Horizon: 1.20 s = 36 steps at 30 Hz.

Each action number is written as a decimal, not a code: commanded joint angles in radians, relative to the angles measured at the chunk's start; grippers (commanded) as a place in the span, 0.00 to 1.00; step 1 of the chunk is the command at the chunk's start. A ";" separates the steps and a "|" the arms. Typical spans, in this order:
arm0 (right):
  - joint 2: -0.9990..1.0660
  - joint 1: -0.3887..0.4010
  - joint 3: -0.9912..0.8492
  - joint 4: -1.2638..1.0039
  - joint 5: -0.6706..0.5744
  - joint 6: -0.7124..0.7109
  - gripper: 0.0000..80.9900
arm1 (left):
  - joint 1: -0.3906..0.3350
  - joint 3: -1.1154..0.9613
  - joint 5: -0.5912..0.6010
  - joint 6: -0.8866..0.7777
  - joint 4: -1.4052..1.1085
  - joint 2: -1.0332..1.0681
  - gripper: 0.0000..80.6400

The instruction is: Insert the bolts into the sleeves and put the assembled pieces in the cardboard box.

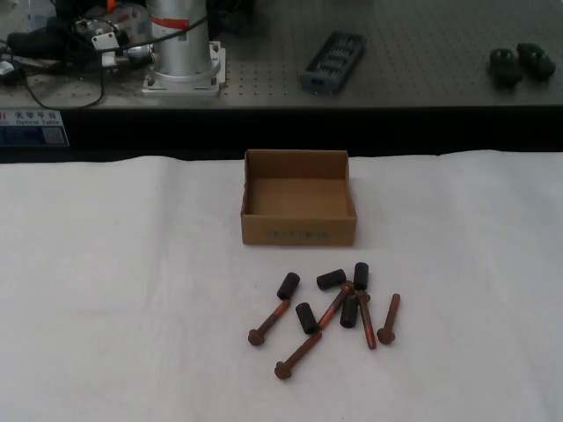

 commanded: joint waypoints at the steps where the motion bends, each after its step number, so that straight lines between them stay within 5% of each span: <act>1: -0.002 0.001 -0.010 -0.006 0.003 -0.008 0.03 | 0.003 0.002 -0.011 0.018 0.062 0.000 0.01; 16: -0.002 0.001 -0.010 -0.006 0.003 -0.008 0.03 | 0.003 0.002 0.000 0.008 0.049 0.000 0.01; 21: -0.002 0.001 -0.010 -0.028 0.003 0.005 0.03 | 0.003 0.002 0.194 -0.205 -0.015 0.000 0.01; 25: -0.002 0.001 -0.010 -0.037 0.003 0.114 0.03 | 0.003 0.002 0.327 -0.452 -0.082 0.000 0.01; 36: -0.002 0.001 -0.010 -0.114 0.003 0.516 0.03 | 0.003 0.002 0.332 -0.723 -0.097 0.000 0.01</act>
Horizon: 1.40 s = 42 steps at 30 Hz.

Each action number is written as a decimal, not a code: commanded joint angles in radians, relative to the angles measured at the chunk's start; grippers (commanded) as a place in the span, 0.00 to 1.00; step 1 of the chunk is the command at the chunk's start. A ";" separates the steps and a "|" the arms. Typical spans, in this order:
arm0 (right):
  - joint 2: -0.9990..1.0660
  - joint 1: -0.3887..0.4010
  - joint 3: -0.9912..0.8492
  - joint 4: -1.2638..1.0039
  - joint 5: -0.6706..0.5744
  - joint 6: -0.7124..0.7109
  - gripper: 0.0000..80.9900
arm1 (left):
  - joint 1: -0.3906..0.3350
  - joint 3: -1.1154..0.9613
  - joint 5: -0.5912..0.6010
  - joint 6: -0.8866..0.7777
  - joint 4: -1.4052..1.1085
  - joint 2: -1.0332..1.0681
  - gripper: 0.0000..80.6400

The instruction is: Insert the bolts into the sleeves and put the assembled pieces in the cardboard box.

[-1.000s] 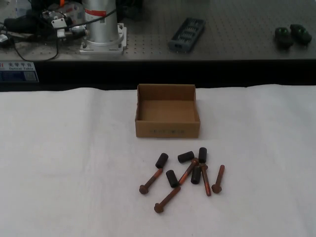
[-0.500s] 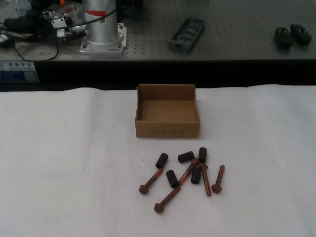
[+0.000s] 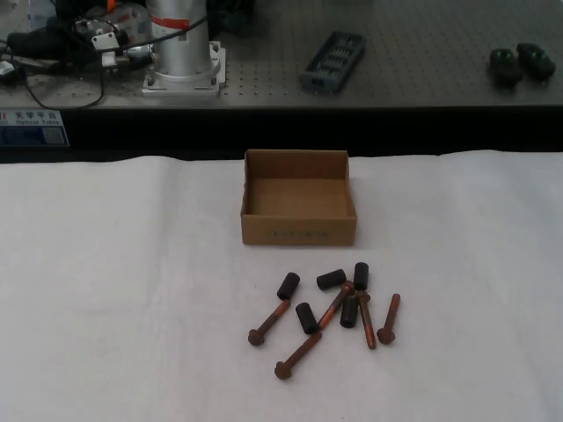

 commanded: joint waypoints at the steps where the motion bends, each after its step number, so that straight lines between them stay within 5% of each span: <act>1: -0.002 0.001 -0.010 -0.050 0.003 0.149 0.03 | 0.003 -0.011 0.008 -0.074 -0.015 0.000 0.01; 13: -0.002 0.001 -0.010 -0.062 -0.099 0.209 0.03 | 0.003 -0.011 0.025 -0.144 -0.015 0.000 0.02; 21: -0.002 0.001 -0.010 -0.093 -0.249 0.194 0.00 | 0.003 -0.011 0.049 -0.142 -0.015 0.000 0.54; 22: -0.002 0.001 -0.010 -0.123 -0.254 0.192 0.06 | 0.003 -0.011 0.043 -0.142 -0.015 0.000 0.57; 27: 0.054 0.001 -0.010 -0.204 -0.275 0.212 0.33 | 0.003 -0.011 0.040 -0.142 -0.015 0.000 0.53; 33: 0.273 0.001 -0.018 -0.351 -0.398 0.176 0.33 | 0.003 -0.011 0.040 -0.142 -0.015 0.000 0.52; 42: 0.789 0.001 -0.313 -0.405 -0.528 -0.229 0.33 | 0.003 -0.011 0.040 -0.142 -0.015 0.000 0.52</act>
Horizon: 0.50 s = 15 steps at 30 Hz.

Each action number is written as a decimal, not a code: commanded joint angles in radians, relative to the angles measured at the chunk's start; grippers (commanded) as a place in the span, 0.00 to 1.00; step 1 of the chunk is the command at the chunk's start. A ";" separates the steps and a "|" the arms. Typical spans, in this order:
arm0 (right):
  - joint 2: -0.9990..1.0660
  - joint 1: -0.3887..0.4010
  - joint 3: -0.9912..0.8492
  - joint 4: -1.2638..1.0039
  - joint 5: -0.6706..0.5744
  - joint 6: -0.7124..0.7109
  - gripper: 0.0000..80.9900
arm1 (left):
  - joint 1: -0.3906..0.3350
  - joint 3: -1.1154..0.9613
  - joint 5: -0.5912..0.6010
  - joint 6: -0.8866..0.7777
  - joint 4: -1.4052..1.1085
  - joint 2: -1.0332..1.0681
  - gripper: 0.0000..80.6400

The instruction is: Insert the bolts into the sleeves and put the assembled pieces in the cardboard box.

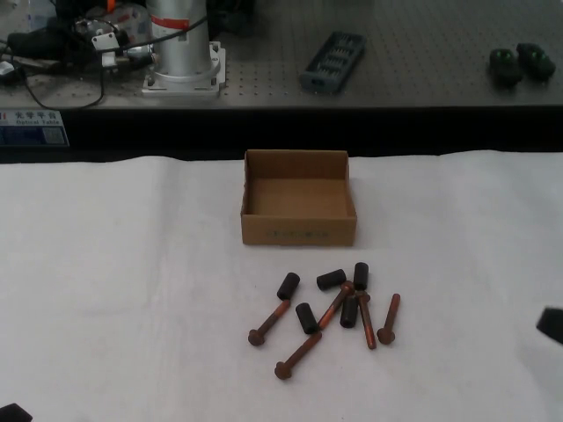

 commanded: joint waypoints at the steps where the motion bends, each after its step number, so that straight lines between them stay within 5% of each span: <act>1: 0.233 0.001 -0.150 -0.021 -0.074 -0.220 0.33 | 0.003 -0.011 -0.006 -0.004 -0.015 0.000 0.52; 8: 0.632 0.001 -0.436 0.067 -0.156 -0.576 0.33 | 0.003 -0.011 0.019 -0.004 -0.015 0.000 0.52; 15: 0.834 0.001 -0.663 0.232 -0.149 -1.076 0.33 | 0.003 -0.011 0.046 -0.004 -0.015 0.000 0.52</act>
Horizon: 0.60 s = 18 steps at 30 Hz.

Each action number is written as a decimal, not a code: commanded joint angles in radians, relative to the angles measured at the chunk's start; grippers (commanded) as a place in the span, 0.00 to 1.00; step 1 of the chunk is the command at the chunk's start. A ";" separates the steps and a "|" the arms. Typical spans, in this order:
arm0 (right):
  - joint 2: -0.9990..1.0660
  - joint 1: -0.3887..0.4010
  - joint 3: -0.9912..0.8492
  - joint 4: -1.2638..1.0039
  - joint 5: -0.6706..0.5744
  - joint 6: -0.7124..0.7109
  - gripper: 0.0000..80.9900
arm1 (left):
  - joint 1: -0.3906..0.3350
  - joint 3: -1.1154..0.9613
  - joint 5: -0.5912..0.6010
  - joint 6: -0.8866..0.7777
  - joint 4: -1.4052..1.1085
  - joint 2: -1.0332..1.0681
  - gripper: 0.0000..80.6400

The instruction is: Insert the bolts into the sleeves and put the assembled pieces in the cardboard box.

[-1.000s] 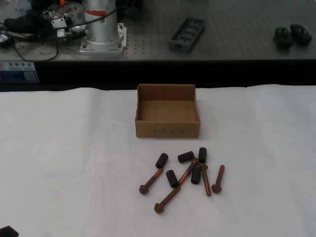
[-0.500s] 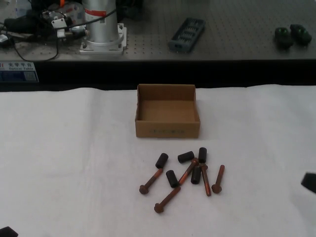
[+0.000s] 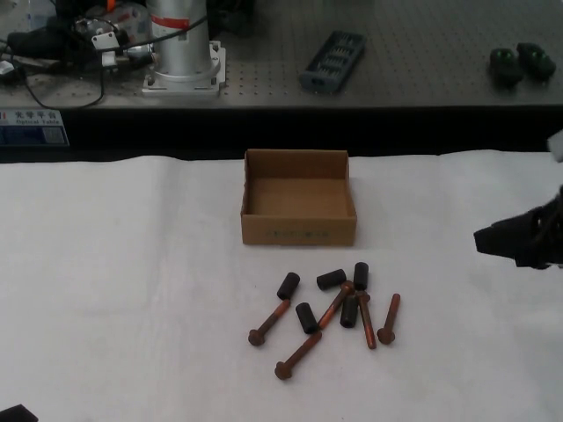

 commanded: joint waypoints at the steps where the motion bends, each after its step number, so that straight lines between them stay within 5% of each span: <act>1: 0.053 0.001 -0.080 0.051 -0.005 -0.221 0.33 | 0.003 -0.011 0.010 -0.004 -0.015 0.000 0.52; 8: 0.074 0.078 -0.149 0.058 0.125 -0.637 0.33 | 0.003 -0.011 0.008 0.100 -0.029 0.000 0.52; 13: 0.074 0.200 -0.149 0.110 0.171 -0.980 0.33 | 0.003 -0.011 -0.005 0.207 -0.065 0.000 0.52; 18: 0.105 0.289 -0.149 0.120 0.227 -1.185 0.33 | 0.003 -0.011 -0.088 0.265 -0.120 0.000 0.52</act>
